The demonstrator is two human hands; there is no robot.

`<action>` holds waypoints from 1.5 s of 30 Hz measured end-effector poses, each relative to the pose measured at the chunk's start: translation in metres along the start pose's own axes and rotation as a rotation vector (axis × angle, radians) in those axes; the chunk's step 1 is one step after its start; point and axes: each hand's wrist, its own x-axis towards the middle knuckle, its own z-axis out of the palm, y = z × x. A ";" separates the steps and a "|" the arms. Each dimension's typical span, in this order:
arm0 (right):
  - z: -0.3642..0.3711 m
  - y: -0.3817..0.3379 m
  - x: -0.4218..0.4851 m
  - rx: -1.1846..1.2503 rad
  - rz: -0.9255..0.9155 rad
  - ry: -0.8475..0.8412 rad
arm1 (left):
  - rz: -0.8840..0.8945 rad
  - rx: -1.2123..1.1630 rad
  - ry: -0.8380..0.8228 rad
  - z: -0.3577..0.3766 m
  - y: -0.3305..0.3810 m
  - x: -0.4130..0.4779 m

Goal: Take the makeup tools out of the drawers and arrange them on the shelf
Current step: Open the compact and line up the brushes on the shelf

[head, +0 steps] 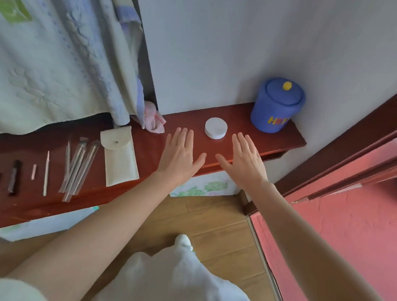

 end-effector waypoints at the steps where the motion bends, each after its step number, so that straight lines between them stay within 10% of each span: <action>1: -0.001 0.006 0.007 -0.001 -0.003 -0.001 | -0.014 0.011 -0.002 0.002 0.000 0.006; 33: 0.061 0.057 0.195 0.029 -0.375 -0.353 | -0.227 -0.065 -0.086 0.096 0.029 0.127; 45: 0.025 0.048 0.176 0.482 -0.077 -0.418 | -0.338 -0.745 -0.010 0.077 0.031 0.123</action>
